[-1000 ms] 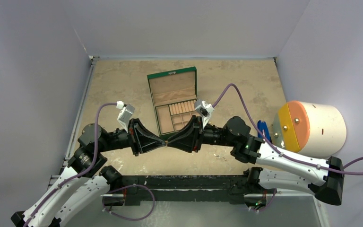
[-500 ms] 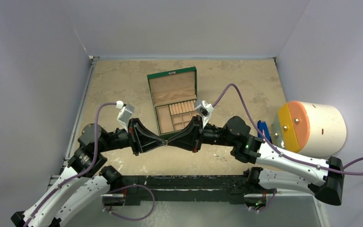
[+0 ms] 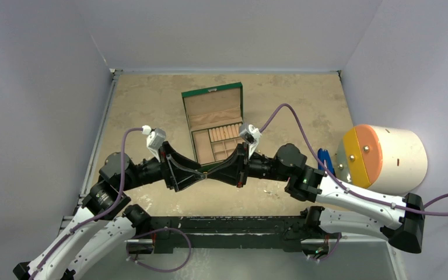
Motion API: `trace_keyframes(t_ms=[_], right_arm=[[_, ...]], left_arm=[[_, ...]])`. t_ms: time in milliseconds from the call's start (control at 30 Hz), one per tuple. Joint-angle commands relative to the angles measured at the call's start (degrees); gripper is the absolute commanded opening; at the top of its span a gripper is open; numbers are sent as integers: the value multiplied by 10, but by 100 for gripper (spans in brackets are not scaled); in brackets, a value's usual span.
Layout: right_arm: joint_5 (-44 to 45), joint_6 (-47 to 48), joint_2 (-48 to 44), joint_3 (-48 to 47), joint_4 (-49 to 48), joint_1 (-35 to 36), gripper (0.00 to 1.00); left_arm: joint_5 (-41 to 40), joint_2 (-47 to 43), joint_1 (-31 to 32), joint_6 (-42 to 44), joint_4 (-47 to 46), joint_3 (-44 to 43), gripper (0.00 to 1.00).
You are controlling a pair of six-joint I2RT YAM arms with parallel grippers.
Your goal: Organize the mixed jewelry
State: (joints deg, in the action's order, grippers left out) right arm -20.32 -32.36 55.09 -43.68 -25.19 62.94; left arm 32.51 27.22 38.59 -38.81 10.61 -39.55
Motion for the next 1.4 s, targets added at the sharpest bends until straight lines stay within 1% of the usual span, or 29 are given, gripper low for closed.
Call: trace_keyframes(t_ms=[0, 167, 433, 567, 700, 800, 967, 1200, 1367], right_arm=[[75, 27, -8, -30, 64, -2, 0], [179, 47, 10, -59, 154, -2, 0], [346, 73, 81, -106, 285, -13, 0], [408, 89, 122, -128, 323, -32, 0], [461, 116, 172, -155, 347, -48, 0], [467, 135, 202, -160, 339, -75, 0], [462, 162, 244, -167, 306, -112, 0], [429, 185, 312, -183, 256, -170, 0], [416, 192, 348, -198, 219, -180, 0]], left_arm=[[-81, -10, -2, 45, 46, -30, 59], [-146, -13, -2, 64, 80, -30, 60], [-209, -7, -2, 86, 115, -23, 62], [-241, -7, -2, 89, 124, -27, 62], [-295, -11, -2, 102, 143, -34, 62], [-323, -11, -2, 107, 145, -32, 62], [-323, -4, -3, 108, 148, -28, 62], [-323, -2, -4, 106, 149, -26, 62], [-323, -3, -16, 107, 150, -26, 63]])
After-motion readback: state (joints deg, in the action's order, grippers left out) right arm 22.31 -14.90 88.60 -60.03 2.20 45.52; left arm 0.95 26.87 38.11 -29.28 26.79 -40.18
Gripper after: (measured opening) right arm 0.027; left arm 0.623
